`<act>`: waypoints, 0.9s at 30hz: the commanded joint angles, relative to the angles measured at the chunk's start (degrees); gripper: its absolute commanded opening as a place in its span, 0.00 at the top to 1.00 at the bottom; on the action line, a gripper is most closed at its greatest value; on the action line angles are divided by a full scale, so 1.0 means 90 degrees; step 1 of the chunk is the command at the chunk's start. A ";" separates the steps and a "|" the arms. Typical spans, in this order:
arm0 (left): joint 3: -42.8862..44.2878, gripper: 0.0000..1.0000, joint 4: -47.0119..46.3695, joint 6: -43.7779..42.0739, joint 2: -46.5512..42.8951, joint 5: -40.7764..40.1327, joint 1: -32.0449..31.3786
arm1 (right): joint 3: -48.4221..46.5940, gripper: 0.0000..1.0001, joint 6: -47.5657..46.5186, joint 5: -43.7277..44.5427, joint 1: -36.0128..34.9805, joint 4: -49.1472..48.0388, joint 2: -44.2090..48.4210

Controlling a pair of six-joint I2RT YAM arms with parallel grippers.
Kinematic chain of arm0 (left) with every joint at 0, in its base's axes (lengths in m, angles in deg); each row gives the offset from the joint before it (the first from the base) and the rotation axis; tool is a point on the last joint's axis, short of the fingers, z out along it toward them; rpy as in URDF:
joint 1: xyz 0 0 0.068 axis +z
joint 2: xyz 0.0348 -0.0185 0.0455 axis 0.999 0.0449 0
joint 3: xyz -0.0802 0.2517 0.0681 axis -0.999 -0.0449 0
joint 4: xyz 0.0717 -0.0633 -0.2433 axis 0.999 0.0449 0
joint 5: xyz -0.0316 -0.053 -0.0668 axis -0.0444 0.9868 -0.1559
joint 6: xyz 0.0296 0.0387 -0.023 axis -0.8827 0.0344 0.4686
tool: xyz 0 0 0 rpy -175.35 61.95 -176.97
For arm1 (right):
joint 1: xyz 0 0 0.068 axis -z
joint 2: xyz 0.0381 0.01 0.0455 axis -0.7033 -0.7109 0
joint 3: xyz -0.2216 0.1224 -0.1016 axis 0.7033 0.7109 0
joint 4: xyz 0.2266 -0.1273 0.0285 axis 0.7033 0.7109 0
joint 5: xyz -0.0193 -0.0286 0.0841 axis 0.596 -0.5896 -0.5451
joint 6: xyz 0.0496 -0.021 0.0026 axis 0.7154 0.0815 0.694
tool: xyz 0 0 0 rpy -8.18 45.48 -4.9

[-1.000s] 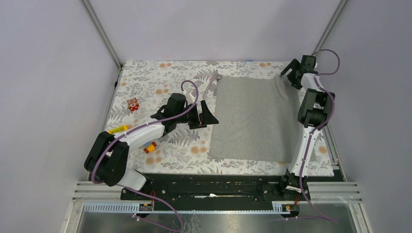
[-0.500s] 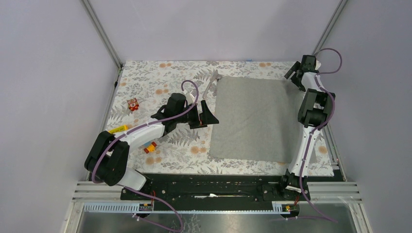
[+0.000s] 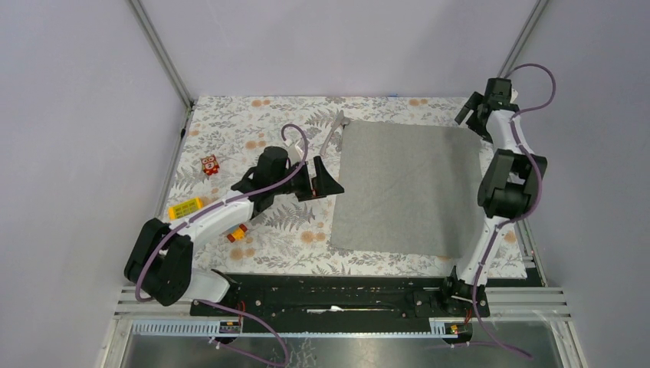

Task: Fold the napkin into a case and place the utensils inside
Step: Smooth out the crumpled napkin at the center of the board, then pick up the flattened napkin from the center of the board.

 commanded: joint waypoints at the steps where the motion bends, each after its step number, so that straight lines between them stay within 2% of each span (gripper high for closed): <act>1: -0.0088 0.01 -0.0104 -0.0048 -0.0464 0.0217 0.0006 | 0.1243 0.00 0.0285 -0.0645 -0.0047 -0.0049 0.1349; 6: -0.0174 0.01 0.0150 -0.0131 -0.0814 0.0275 -0.0019 | 0.3020 0.01 0.0690 -0.0955 0.0057 -0.0510 0.2411; 11: -0.0255 0.01 0.0336 -0.0199 -0.1047 0.0396 -0.0028 | 0.4446 0.00 0.0665 -0.0946 0.0233 -0.0782 0.3406; 13: -0.0318 0.01 0.0348 -0.0180 -0.1167 0.0413 -0.0034 | 0.4977 0.00 0.0659 -0.1235 0.0408 -0.0943 0.3708; 23: -0.0429 0.01 0.0574 -0.0210 -0.1617 0.0434 -0.0034 | 0.6311 0.00 0.0648 -0.1628 0.1289 -0.1355 0.3966; 27: -0.0421 0.01 0.0678 -0.0228 -0.1745 0.0437 -0.0034 | 0.6410 0.00 0.0670 -0.1311 0.1514 -0.1216 0.3928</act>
